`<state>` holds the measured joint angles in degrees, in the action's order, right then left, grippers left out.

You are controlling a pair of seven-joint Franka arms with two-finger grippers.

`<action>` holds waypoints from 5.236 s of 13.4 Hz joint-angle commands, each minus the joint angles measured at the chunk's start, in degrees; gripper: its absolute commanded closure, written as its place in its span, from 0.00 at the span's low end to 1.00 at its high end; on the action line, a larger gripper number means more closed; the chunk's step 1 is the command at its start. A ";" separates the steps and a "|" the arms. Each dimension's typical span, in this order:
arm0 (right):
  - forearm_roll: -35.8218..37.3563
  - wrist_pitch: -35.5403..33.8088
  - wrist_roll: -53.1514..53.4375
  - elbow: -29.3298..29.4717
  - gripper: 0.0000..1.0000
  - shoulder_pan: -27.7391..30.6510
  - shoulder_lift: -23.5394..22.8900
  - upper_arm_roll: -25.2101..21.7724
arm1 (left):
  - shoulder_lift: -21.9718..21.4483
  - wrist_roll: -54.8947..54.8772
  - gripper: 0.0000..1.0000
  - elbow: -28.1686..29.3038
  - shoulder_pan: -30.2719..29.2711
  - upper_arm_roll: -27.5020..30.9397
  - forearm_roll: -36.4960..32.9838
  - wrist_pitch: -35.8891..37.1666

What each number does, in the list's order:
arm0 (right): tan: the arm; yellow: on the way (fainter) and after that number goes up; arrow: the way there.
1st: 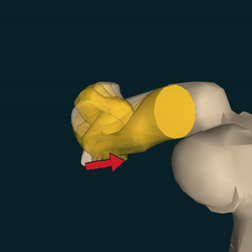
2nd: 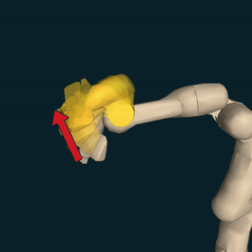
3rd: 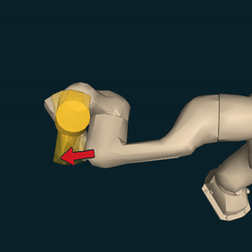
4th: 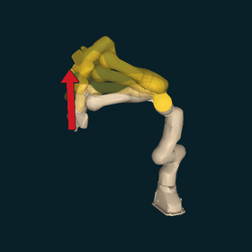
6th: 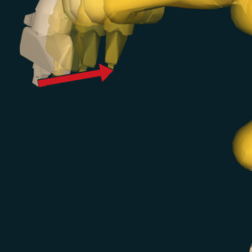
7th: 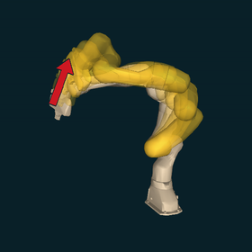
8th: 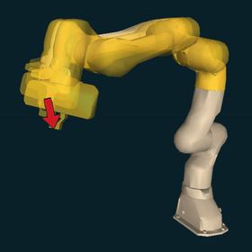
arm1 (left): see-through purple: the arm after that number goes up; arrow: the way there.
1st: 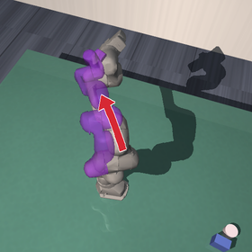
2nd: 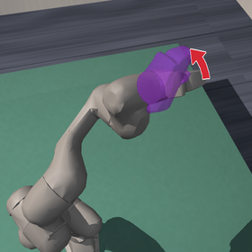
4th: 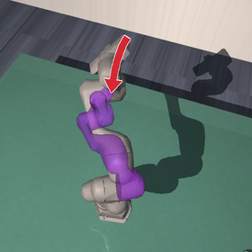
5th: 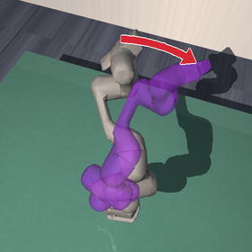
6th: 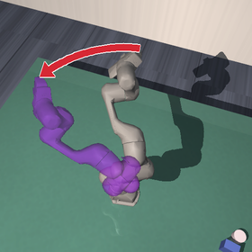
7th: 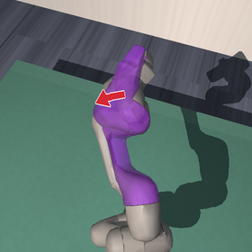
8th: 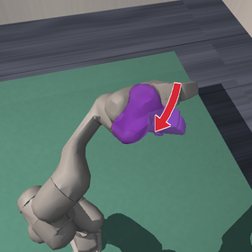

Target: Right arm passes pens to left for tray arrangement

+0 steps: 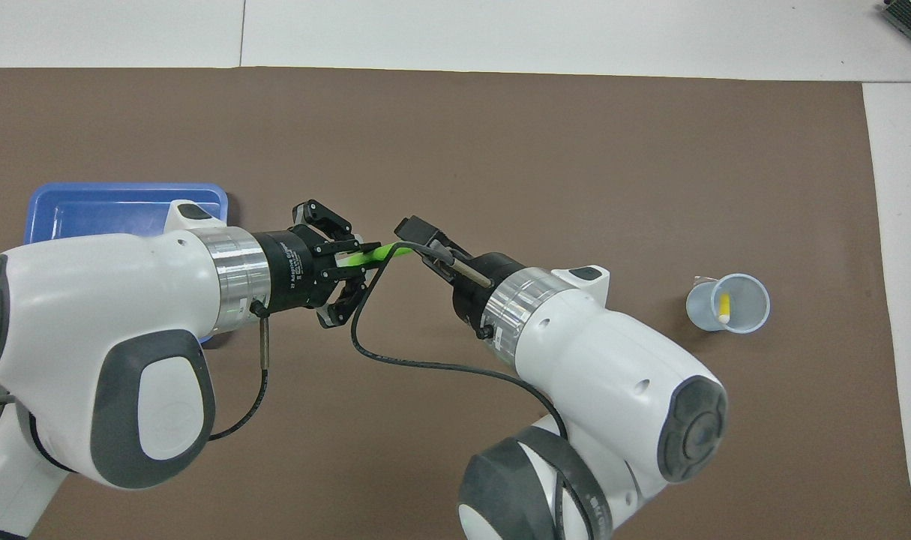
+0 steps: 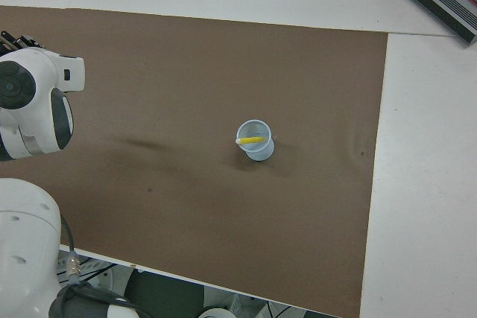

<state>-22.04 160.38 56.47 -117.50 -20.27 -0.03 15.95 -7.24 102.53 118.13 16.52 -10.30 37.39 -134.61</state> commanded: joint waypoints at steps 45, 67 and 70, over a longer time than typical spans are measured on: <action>18.26 -43.83 -21.58 -7.13 0.47 39.34 0.03 0.57 | 25.52 -109.30 1.00 0.25 -33.57 1.51 -40.29 -4.60; 20.19 -65.18 -48.12 11.67 1.00 38.82 2.66 1.53 | 10.16 -66.79 0.00 -18.56 -24.25 -2.27 -21.25 37.40; 19.32 -66.69 -50.58 12.03 1.00 33.39 5.74 3.29 | 7.60 -57.21 0.00 -18.56 -24.25 -2.27 -13.16 40.21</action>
<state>-2.72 94.75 7.51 -105.29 16.35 3.67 18.28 2.36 40.29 99.33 -7.65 -13.08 20.49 -96.72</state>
